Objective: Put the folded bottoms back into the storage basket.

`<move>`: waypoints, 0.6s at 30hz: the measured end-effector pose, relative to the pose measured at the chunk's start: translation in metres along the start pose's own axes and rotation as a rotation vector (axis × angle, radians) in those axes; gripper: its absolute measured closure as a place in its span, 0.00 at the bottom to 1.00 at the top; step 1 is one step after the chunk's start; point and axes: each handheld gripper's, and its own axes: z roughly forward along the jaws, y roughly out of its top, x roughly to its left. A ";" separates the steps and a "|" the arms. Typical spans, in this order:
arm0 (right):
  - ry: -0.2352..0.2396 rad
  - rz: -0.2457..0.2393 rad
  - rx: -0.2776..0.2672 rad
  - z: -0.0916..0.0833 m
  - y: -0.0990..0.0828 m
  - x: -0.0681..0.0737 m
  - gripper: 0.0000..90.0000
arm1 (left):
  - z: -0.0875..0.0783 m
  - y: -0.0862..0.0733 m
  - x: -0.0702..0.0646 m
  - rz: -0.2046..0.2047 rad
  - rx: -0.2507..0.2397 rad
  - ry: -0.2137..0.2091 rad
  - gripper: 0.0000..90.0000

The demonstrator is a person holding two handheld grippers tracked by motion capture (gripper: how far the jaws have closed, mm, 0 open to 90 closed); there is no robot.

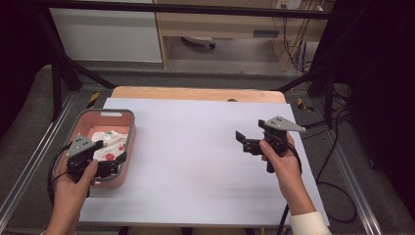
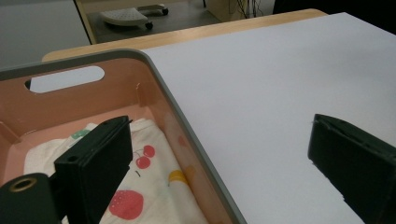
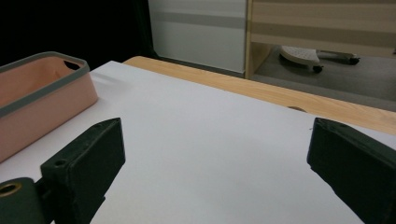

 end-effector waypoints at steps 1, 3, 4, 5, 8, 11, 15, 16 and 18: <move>-0.003 0.001 -0.003 -0.002 -0.004 -0.003 0.05 | 0.000 0.000 -0.001 0.004 0.002 -0.001 0.08; -0.018 0.005 0.009 -0.006 -0.011 -0.009 0.06 | -0.001 0.000 -0.002 0.007 0.002 0.001 0.08; -0.023 0.011 0.015 -0.007 -0.015 -0.012 0.06 | -0.001 0.000 -0.003 0.008 0.001 0.004 0.08; -0.030 0.020 0.016 -0.009 -0.019 -0.015 0.07 | -0.002 0.000 -0.004 0.009 0.001 0.005 0.08; -0.040 0.032 0.011 -0.016 -0.028 -0.022 0.07 | -0.003 0.001 -0.005 0.011 -0.003 0.009 0.08; -0.051 0.047 0.004 -0.023 -0.037 -0.029 0.07 | -0.005 0.000 -0.005 0.019 -0.002 0.009 0.08; -0.078 0.058 -0.001 -0.029 -0.049 -0.035 0.07 | -0.006 -0.003 -0.004 0.018 0.007 0.008 0.08; -0.083 0.055 -0.004 -0.030 -0.051 -0.036 0.07 | -0.006 -0.005 -0.004 0.019 0.010 0.006 0.08; -0.088 0.057 -0.005 -0.032 -0.056 -0.036 0.07 | -0.006 -0.007 -0.003 0.017 0.017 0.004 0.08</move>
